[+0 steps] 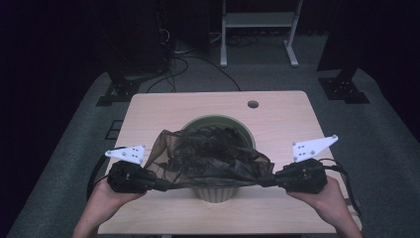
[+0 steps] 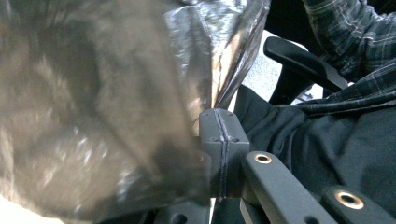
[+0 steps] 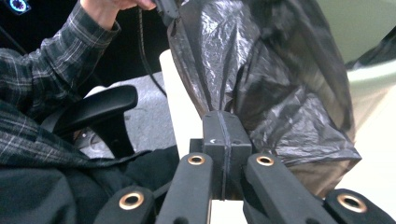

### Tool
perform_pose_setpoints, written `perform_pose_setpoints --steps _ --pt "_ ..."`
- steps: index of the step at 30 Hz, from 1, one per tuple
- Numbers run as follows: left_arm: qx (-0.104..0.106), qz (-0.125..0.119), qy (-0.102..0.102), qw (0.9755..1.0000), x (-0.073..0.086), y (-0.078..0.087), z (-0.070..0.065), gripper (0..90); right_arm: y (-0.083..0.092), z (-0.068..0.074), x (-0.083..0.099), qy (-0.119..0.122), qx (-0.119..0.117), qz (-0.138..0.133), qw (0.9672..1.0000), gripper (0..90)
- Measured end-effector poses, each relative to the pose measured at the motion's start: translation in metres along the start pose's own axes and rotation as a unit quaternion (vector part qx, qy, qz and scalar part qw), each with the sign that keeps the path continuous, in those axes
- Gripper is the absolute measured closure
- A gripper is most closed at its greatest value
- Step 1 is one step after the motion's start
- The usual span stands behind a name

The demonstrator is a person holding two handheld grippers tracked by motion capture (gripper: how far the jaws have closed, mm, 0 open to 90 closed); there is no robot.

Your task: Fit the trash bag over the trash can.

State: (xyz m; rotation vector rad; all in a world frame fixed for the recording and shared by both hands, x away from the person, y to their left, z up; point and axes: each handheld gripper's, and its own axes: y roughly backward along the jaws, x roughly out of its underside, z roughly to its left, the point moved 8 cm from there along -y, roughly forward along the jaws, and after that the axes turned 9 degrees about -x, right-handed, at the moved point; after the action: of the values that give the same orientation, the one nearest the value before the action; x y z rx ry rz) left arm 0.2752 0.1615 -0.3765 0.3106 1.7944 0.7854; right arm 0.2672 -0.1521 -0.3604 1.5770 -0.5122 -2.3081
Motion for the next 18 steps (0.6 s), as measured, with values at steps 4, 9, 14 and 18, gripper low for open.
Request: perform_pose_setpoints --steps 4,9,14,18 --pt "-0.005 0.015 0.016 0.9998 0.013 -0.012 0.006 90.0 -0.01 -0.004 0.016 -0.016 -0.002 0.011 0.9998 89.9" --pt "-0.008 0.03 0.027 0.9992 0.026 -0.026 0.015 90.0 -0.018 -0.014 0.034 -0.039 -0.002 0.016 0.9991 89.9" --pt "-0.014 0.043 0.033 0.9984 0.033 -0.039 0.023 90.0 -0.026 -0.028 0.05 -0.061 0.003 0.025 0.9978 89.9" --pt "-0.017 0.049 0.037 0.998 0.039 -0.048 0.029 90.0 -0.031 -0.036 0.06 -0.07 0.007 0.028 0.9971 89.9"
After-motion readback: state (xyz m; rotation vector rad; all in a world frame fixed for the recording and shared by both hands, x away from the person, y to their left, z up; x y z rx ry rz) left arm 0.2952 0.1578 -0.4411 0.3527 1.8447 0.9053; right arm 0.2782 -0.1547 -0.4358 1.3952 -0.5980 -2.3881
